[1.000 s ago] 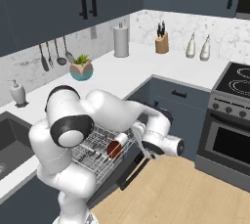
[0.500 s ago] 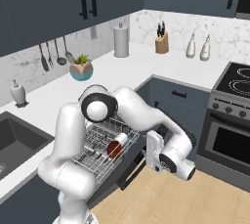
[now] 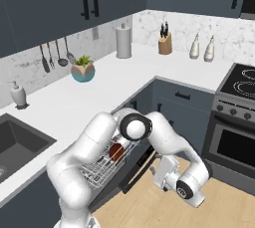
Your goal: Pick up the cup and bowl from the counter, place them in the dishwasher, and close the dishwasher door.
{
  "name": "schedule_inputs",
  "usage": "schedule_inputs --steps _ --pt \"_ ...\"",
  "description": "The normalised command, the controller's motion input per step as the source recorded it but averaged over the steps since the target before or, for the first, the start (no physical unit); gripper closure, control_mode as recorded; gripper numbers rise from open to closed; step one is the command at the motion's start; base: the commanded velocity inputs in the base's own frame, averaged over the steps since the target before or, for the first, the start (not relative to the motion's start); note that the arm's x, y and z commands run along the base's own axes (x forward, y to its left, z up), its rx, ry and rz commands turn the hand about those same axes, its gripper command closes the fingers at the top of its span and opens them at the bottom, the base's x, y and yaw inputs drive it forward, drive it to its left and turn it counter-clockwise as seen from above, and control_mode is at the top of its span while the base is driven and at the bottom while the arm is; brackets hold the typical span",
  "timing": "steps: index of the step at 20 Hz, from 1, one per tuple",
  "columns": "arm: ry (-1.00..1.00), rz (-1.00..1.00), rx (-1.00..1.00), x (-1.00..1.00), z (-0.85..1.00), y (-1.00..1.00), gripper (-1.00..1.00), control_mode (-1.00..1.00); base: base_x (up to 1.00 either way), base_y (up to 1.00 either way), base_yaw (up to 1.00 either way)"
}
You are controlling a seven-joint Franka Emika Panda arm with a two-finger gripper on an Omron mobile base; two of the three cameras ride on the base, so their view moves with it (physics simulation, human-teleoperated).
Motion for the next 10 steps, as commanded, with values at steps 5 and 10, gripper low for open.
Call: schedule_inputs --steps 5,10 --pt "0.00 0.00 0.00 0.21 -0.25 0.14 -1.00 -1.00 0.00 0.00 0.00" --pt "0.01 0.00 -0.02 0.26 -0.31 0.16 -1.00 -1.00 0.00 0.00 0.00"
